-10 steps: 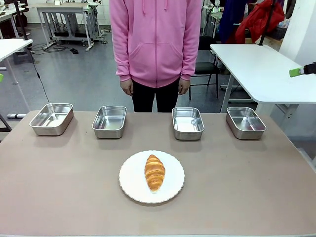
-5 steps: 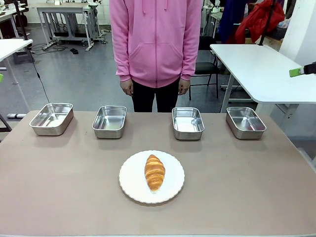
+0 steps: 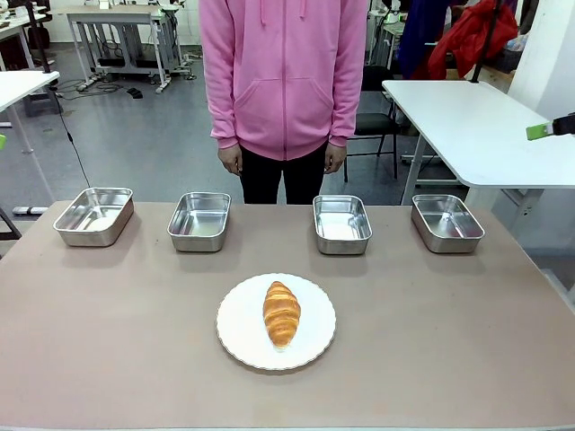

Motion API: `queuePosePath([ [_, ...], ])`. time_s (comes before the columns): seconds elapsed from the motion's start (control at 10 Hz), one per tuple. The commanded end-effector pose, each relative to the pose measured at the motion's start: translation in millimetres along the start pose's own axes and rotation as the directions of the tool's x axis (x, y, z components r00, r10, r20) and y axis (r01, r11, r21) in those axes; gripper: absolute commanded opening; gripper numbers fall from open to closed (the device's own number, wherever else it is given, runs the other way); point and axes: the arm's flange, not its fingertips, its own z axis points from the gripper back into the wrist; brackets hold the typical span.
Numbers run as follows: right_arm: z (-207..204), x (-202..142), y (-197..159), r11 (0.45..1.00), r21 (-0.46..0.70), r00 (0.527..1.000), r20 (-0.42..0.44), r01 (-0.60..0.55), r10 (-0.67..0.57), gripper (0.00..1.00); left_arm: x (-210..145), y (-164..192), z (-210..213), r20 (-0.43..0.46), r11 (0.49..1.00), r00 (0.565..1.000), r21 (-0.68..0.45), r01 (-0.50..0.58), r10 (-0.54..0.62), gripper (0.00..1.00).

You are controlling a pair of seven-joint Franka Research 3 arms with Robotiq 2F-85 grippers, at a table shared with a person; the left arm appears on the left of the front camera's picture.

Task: Place the bread in the container.
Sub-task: Place the Butter Roll into the Airtight Container indicated by the human.

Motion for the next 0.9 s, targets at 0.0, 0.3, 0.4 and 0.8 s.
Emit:
queuePosePath([
  [0.0,-1.0,0.9,0.7,1.000,0.004,1.000,0.004,-0.002,0.002,1.00,0.1,-0.3,0.3,0.001,1.000,1.000,0.000,0.004,-0.004,1.00],
  [0.3,-1.0,0.9,0.7,1.000,0.004,1.000,0.004,-0.002,0.002,1.00,0.1,-0.3,0.3,0.001,1.000,1.000,0.000,0.004,-0.004,1.00],
  [0.4,-1.0,0.9,0.7,1.000,0.004,1.000,0.004,-0.002,0.002,1.00,0.1,-0.3,0.3,0.001,1.000,1.000,0.000,0.004,-0.004,1.00],
  [0.8,-1.0,0.9,0.7,1.000,0.004,1.000,0.004,-0.002,0.002,1.00,0.1,-0.3,0.3,0.001,1.000,1.000,0.000,0.004,-0.004,1.00],
])
